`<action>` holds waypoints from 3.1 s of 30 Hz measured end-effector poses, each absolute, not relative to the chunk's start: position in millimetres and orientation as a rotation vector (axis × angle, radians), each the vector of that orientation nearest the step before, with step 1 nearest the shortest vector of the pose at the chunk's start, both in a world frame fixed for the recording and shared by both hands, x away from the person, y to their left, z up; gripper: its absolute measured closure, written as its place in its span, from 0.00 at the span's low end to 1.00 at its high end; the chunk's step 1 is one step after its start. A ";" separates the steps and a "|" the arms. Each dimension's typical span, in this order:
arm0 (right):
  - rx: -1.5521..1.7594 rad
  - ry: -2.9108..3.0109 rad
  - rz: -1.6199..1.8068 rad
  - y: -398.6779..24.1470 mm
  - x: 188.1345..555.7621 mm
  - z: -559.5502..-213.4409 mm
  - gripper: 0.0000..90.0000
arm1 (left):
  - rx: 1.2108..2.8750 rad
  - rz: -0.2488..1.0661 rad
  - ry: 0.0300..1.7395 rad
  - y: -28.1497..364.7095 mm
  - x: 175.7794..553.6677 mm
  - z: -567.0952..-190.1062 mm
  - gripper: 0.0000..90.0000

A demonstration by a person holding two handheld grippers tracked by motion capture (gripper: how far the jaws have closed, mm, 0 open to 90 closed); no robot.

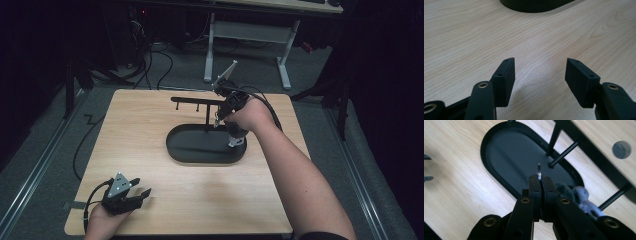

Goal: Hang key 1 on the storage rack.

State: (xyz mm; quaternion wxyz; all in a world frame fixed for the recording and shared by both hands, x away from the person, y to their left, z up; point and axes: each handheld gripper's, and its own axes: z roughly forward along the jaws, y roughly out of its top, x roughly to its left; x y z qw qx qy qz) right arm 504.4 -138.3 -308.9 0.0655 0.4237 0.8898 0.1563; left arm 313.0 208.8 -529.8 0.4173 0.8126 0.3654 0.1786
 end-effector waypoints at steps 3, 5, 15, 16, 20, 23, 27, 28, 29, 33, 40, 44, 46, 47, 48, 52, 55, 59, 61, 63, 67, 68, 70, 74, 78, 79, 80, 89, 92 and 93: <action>1.278 2.675 0.476 -138.0 509.4 -306.5 0.99 | 2.040 0.448 0.917 208.9 313.0 -529.9 0.46; 1.305 2.675 0.479 -138.1 512.0 -306.9 0.99 | 2.038 0.449 0.917 209.0 313.0 -530.0 0.46; 1.337 2.673 0.452 -138.2 517.4 -313.4 0.99 | 2.042 0.446 0.912 209.5 313.4 -529.9 0.46; 1.330 2.675 0.450 -138.9 518.5 -314.1 0.99 | 2.043 0.446 0.912 209.5 313.4 -529.9 0.46; 1.342 2.664 0.464 -141.3 522.4 -315.2 0.99 | 2.044 0.440 0.911 209.6 313.4 -529.9 0.46; 1.332 2.663 0.471 -142.3 524.5 -316.0 0.99 | 2.044 0.439 0.910 209.5 313.5 -530.1 0.46; 1.363 2.633 0.474 -144.1 527.7 -316.3 0.99 | 2.044 0.439 0.911 209.4 313.6 -530.3 0.46; 1.377 2.623 0.475 -144.9 528.6 -316.6 0.99 | 2.043 0.439 0.910 209.5 313.6 -530.3 0.46; 1.370 2.612 0.481 -146.2 530.6 -317.3 0.99 | 2.042 0.440 0.910 209.4 313.6 -530.4 0.46; 1.380 2.594 0.479 -145.1 532.6 -319.7 0.98 | 2.046 0.437 0.908 209.3 313.7 -530.5 0.46; 1.400 2.566 0.529 -145.7 531.6 -318.7 0.91 | 2.047 0.435 0.906 209.3 313.6 -530.9 0.46; 1.404 2.549 0.531 -149.7 523.3 -315.3 0.86 | 2.048 0.435 0.905 208.8 313.9 -531.5 0.46; 1.402 2.547 0.550 -152.5 518.5 -312.9 0.84 | 2.052 0.435 0.902 208.3 314.0 -531.6 0.46; 1.396 2.547 0.552 -154.0 515.7 -311.8 0.84 | 2.052 0.435 0.902 208.3 314.0 -531.6 0.46; 1.398 2.545 0.561 -155.0 511.5 -310.8 0.83 | 2.054 0.433 0.903 208.1 314.1 -531.5 0.46; 1.388 2.546 0.589 -158.3 500.8 -309.6 0.78 | 2.070 0.432 0.896 208.2 314.4 -531.1 0.46; 1.359 2.544 0.616 -161.4 482.5 -314.7 0.70 | 2.066 0.435 0.894 207.3 315.0 -531.9 0.46; 1.343 2.539 0.660 -167.8 466.2 -322.3 0.67 | 2.067 0.434 0.894 205.9 314.7 -532.0 0.46; 1.347 2.523 0.678 -171.7 459.0 -324.2 0.65 | 2.071 0.429 0.890 205.4 314.1 -531.7 0.46; 1.343 2.518 0.710 -174.9 452.2 -326.7 0.63 | 2.064 0.432 0.890 204.0 313.5 -532.1 0.46; 1.338 2.489 0.747 -180.5 438.8 -332.8 0.57 | 2.065 0.429 0.886 203.5 313.1 -531.8 0.46; 1.333 2.488 0.754 -182.1 435.7 -334.9 0.56 | 2.062 0.431 0.885 203.4 312.9 -531.8 0.46; 1.335 2.480 0.761 -183.4 432.1 -337.0 0.55 | 2.059 0.429 0.882 203.4 312.4 -531.4 0.46; 1.323 2.440 0.789 -188.5 416.1 -348.1 0.51 | 2.055 0.427 0.880 203.3 311.1 -530.7 0.46; 1.308 2.426 0.823 -193.3 400.7 -362.4 0.49 | 2.054 0.427 0.879 202.3 310.7 -531.0 0.46; 1.305 2.415 0.828 -194.8 396.0 -366.5 0.49 | 2.054 0.427 0.878 202.1 310.7 -531.1 0.46; 1.297 2.408 0.846 -197.6 390.2 -372.2 0.48 | 2.056 0.426 0.875 201.9 310.6 -531.0 0.46; 1.266 2.277 0.980 -221.8 352.0 -429.1 0.39 | 2.044 0.417 0.856 199.0 305.5 -529.4 0.46; 1.309 2.210 1.021 -236.1 334.7 -464.5 0.39 | 2.055 0.422 0.840 197.2 304.2 -528.7 0.46; 1.320 2.191 1.026 -241.0 329.5 -475.4 0.39 | 2.053 0.425 0.841 196.5 304.1 -528.7 0.46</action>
